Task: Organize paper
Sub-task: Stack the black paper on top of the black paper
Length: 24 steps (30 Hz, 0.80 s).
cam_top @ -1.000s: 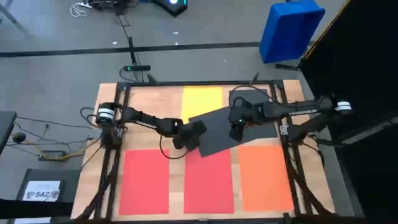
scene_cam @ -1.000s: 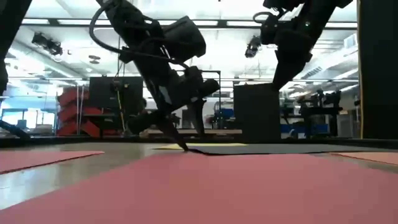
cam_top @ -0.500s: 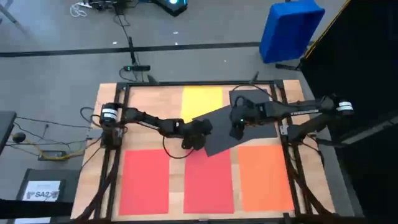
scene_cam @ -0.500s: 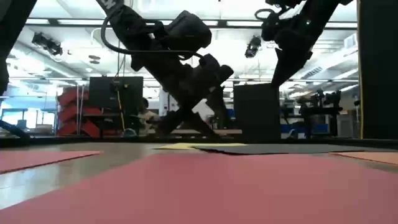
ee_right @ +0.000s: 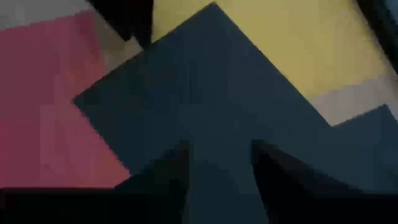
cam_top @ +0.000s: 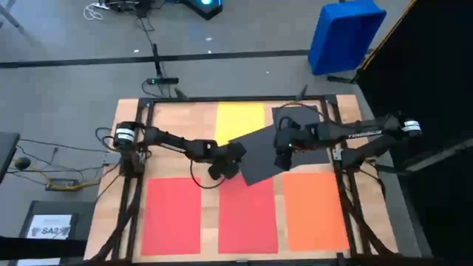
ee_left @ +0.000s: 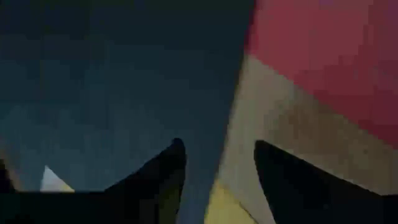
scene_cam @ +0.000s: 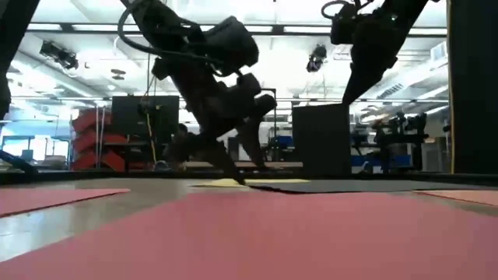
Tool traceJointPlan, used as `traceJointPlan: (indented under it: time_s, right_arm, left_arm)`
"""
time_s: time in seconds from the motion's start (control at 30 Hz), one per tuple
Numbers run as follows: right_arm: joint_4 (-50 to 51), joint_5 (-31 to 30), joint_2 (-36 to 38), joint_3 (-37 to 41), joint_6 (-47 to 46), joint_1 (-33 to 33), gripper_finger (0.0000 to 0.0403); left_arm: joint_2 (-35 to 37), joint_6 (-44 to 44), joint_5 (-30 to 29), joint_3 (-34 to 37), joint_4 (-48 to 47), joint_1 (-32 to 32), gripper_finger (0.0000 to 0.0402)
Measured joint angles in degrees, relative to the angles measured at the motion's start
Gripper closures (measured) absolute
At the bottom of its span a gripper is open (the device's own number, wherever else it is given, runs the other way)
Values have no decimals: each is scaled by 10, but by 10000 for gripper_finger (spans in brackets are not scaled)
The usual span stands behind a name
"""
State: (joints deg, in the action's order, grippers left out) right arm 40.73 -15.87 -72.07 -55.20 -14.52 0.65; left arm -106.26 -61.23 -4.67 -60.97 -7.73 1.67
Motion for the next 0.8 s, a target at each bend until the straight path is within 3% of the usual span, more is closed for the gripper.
traceJointPlan:
  time_s: [0.4, 0.8]
  right_arm:
    - [-5, -15, -1, 0, -24, 27, 259]
    - [4, -42, -1, 0, -32, 31, 259]
  left_arm:
    - [-55, -39, 0, -5, 126, 7, 229]
    - [-105, -14, -12, -88, 192, 10, 229]
